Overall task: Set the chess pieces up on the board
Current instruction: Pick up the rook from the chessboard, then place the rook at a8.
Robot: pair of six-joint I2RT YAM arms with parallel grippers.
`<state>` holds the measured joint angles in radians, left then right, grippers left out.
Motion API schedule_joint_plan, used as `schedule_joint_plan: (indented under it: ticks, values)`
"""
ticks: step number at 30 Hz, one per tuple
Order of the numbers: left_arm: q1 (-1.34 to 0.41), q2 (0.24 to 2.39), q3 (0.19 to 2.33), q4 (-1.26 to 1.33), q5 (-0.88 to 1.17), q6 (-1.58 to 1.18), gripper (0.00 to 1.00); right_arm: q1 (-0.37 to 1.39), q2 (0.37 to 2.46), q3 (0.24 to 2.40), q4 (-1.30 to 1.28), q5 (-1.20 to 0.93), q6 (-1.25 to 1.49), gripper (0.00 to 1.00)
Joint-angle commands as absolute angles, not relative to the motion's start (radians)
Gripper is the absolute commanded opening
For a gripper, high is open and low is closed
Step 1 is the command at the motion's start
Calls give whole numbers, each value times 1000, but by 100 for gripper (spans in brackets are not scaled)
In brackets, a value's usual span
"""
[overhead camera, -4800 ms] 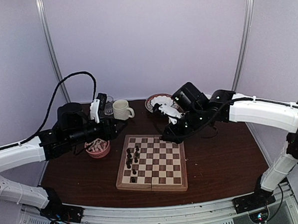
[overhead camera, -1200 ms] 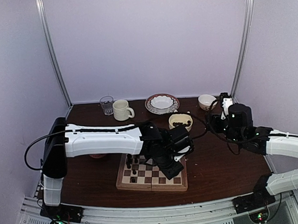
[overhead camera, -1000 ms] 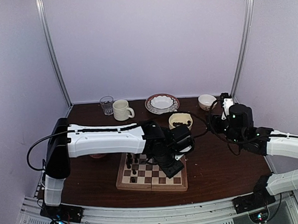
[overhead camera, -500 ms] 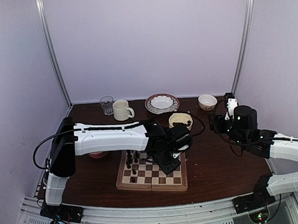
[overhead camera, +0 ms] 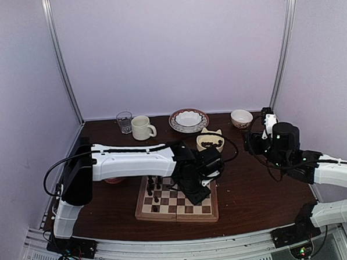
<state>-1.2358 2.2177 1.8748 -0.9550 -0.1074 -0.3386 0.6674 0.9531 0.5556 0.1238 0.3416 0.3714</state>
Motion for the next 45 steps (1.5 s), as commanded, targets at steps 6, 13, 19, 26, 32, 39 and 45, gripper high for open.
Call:
schedule_joint_plan:
  ticks: [6,13,19,26,32,39,45]
  values:
    - [-1226,2237,1916,-953,-82,-331,25,663,954,554,132,345,381,65]
    - [-1224,2234,1921,-962,-104,-331,6,663,959,557,132,337,379,65]
    - [-1218,2192,1904,-970,-123,-329,5,663,958,556,133,333,379,65]
    - [-1168,2076,1823,-968,-122,-336,5,663,959,557,133,326,379,65]
    - [-1138,1901,1682,-962,-127,-345,5,663,954,558,132,316,381,65]
    - [-1112,1628,1361,-918,-134,-428,5,662,960,554,141,300,387,65]
    - [-1111,1498,1224,-941,-161,-468,6,661,969,555,142,294,387,65]
